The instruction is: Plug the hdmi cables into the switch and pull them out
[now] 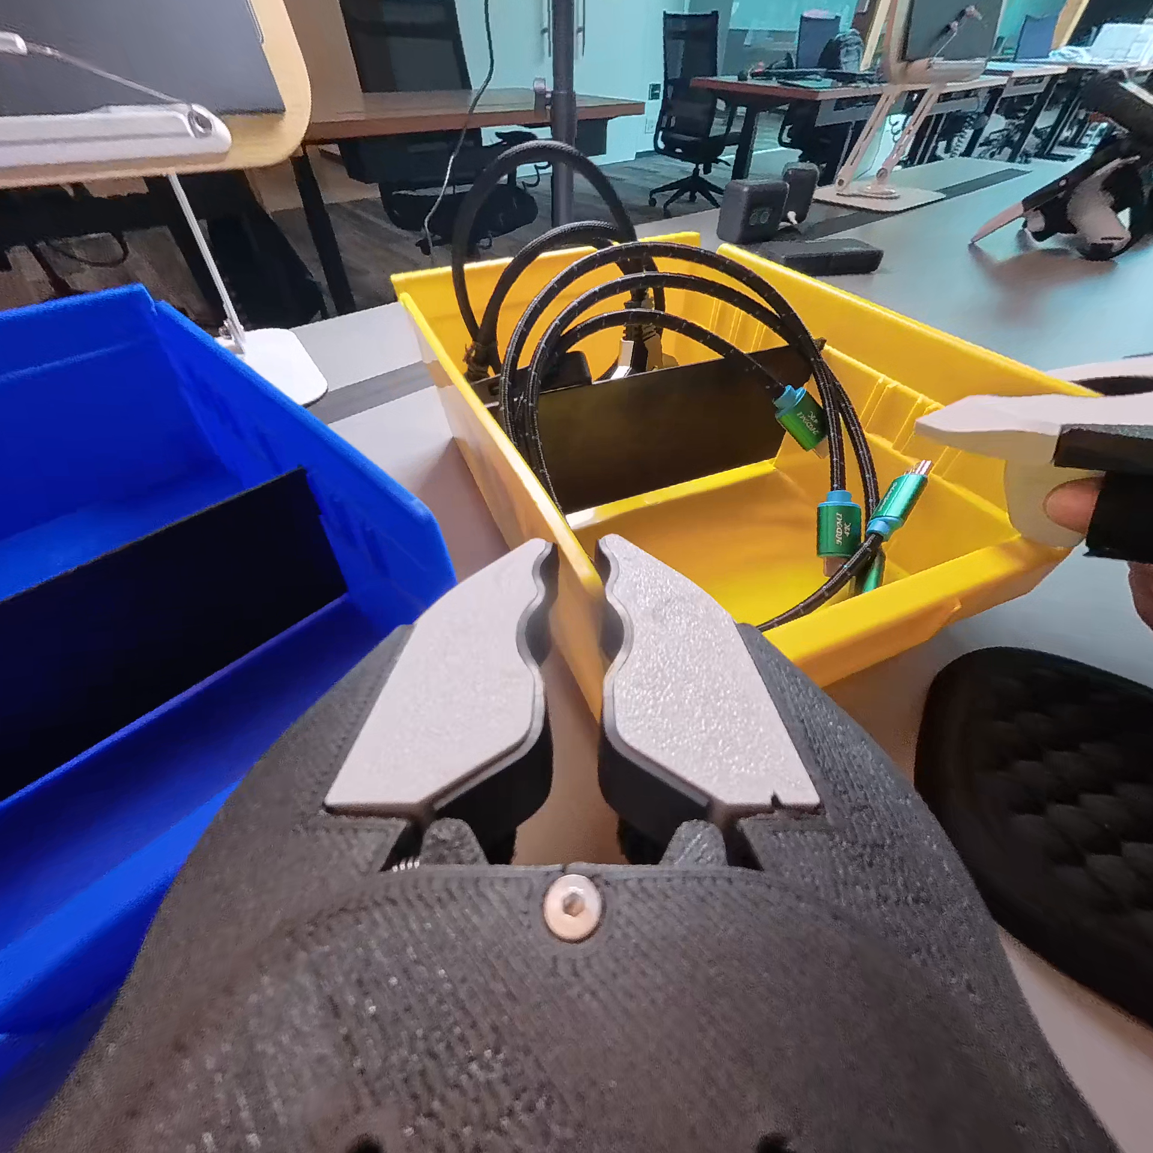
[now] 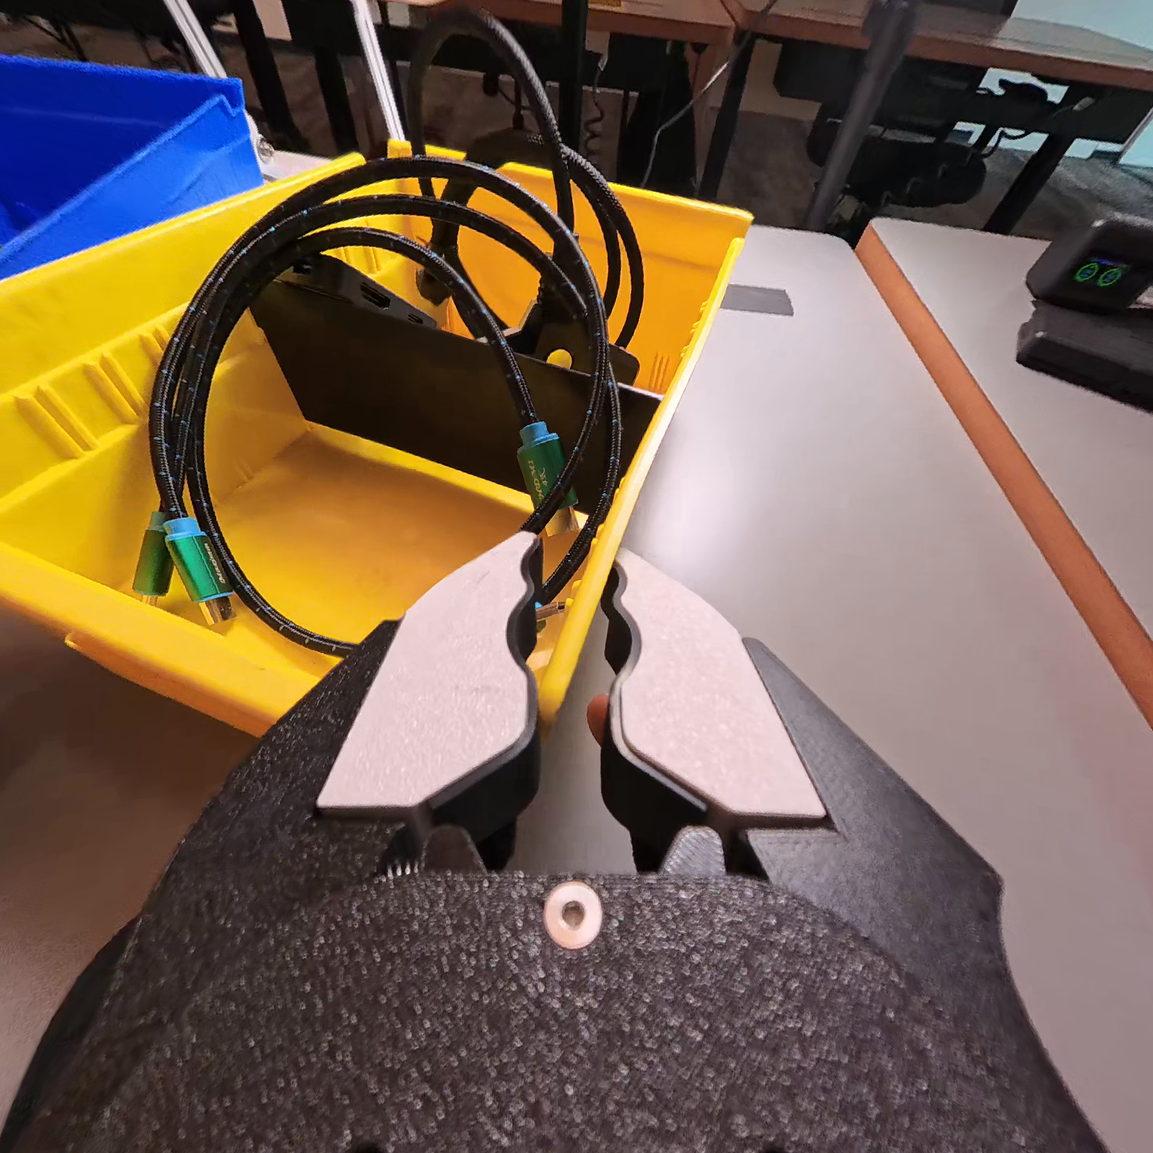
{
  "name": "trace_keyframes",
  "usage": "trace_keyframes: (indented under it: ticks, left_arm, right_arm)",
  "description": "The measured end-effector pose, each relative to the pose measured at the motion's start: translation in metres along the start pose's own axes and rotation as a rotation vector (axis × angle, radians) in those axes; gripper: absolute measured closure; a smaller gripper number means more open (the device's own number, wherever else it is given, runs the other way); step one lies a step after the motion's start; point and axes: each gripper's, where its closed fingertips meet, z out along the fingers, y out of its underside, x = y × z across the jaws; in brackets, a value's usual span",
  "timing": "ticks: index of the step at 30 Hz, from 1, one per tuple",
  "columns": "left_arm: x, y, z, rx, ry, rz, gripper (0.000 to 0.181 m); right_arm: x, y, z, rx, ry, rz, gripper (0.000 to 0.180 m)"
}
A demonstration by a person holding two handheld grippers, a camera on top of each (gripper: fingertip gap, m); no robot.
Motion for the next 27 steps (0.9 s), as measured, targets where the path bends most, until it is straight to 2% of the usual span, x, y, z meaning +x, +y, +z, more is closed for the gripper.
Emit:
trace_keyframes:
  ticks: [7,12,16,20,23,27]
  left_arm:
    - [0.007,-0.042,-0.031,0.122,0.005,0.062,0.169]
    - [-0.018,-0.092,-0.089,0.223,-0.087,0.108,0.169]
    - [-0.072,-0.118,-0.157,0.244,-0.243,0.125,0.17]
    - [-0.139,-0.122,-0.236,0.24,-0.415,0.079,0.17]
    - [-0.185,-0.111,-0.292,0.229,-0.544,0.049,0.17]
    - [-0.236,-0.078,-0.346,0.197,-0.668,-0.003,0.171]
  right_arm:
    - [-0.002,-0.053,-0.037,0.148,0.079,-0.032,0.168]
    - [-0.048,-0.119,-0.063,0.277,0.013,-0.071,0.168]
    - [-0.127,-0.168,-0.062,0.347,-0.136,-0.099,0.165]
    - [-0.231,-0.196,-0.046,0.351,-0.338,-0.107,0.165]
    - [-0.31,-0.199,-0.032,0.317,-0.482,-0.098,0.164]
    - [-0.397,-0.177,-0.015,0.233,-0.624,-0.088,0.163]
